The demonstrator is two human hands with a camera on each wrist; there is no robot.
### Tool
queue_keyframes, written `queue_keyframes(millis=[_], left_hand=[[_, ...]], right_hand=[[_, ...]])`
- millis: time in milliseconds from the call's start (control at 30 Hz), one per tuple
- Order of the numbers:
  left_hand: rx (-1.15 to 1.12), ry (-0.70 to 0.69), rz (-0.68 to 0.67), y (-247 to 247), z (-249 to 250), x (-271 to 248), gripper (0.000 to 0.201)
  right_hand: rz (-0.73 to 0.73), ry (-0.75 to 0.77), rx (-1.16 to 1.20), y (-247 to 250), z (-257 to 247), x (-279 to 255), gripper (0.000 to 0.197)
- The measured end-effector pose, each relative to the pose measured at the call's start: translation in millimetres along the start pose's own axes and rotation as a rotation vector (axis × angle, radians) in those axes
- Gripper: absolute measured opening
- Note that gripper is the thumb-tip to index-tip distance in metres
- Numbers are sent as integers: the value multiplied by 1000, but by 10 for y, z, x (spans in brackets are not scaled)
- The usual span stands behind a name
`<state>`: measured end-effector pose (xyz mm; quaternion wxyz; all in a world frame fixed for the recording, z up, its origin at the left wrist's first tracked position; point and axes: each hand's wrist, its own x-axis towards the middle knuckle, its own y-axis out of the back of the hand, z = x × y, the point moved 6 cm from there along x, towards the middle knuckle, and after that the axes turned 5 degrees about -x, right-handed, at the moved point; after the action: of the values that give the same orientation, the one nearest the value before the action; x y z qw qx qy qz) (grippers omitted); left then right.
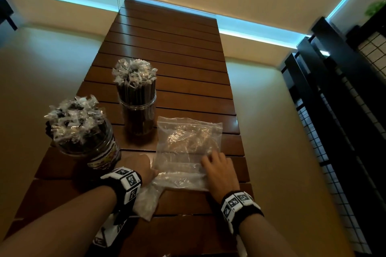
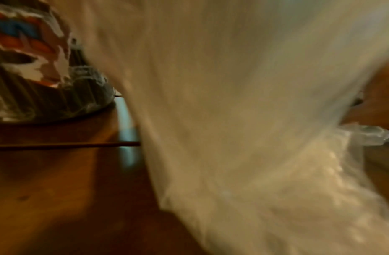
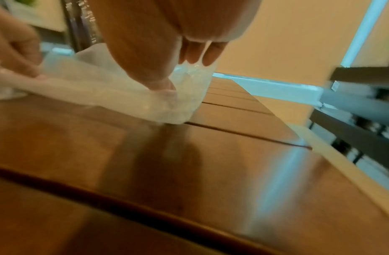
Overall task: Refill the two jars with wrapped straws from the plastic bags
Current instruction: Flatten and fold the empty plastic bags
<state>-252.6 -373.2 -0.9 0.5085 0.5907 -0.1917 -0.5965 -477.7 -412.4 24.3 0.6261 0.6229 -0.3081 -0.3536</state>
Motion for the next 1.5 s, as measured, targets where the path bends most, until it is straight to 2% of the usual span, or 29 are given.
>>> queue_keyframes(millis=[67,100,167,200,233,333,400,467,533,633,700,800,900,967,1067,1100,1167,1233,1267,1300,1333,1367,1467,1500], left_hand=[[74,3,34,76,47,-41,48],[136,-17,44,124,98,-71,43],[198,-133,87,207,226,-135,38],[217,-219,121,225,274,-155,33],[253,-292,167,240,296,-170,41],[410,-485,187,220,312,-259,42],[428,-612,178,208,312,-341,30],[468,-712,211,197,280,-375,20],[452,-768,242,202,263,-399,33],[428,-680,114,160,256,-353,67],[457,-651,61,112,235,-283,73],[429,-618,7,93,238,-228,69],[392,-536,-2,47,231,-156,45],[210,-405,45,87,189,-96,33],[25,-203,35,86,86,-18,33],[14,-161,45,70,59,-5,33],[9,-89,88,40,11,-20,33],[35,-45,137,51,-5,-83,36],[57,-49,159,72,2,-118,38],[87,-76,187,111,26,-157,38],[133,-128,209,142,62,-180,37],[190,-211,224,170,112,-195,36],[376,-492,162,154,197,-237,35],[417,-558,122,140,197,-251,38]], right_hand=[[-105,122,69,-53,-67,-61,31],[-178,123,111,-85,-68,-96,40],[-293,129,111,-115,-67,-146,74],[-331,150,58,-115,-64,-159,84],[-333,170,13,-120,-57,-160,86],[-233,153,-3,-104,-7,-145,52],[-145,112,40,-109,18,-128,34],[-104,70,89,-90,21,-100,27],[-108,36,126,-86,47,-50,23],[-179,-19,213,-88,108,32,23],[-249,-46,237,-75,138,64,31],[-313,-94,288,-42,155,65,45],[-312,-198,379,-51,188,38,49],[-312,-292,423,-113,238,13,43],[-255,-427,463,-213,303,-33,23],[-231,-464,438,-229,308,-48,21],[-137,-471,295,-194,276,-60,36],[-19,-333,76,-60,161,-42,47],[36,-223,7,-9,76,-41,45],[28,-103,-19,-16,-5,-46,38],[-18,-9,0,-40,-64,-73,32],[-78,31,54,-72,-84,-113,33],[-217,49,124,-105,-61,-201,73],[-248,73,81,-107,-66,-216,76]])
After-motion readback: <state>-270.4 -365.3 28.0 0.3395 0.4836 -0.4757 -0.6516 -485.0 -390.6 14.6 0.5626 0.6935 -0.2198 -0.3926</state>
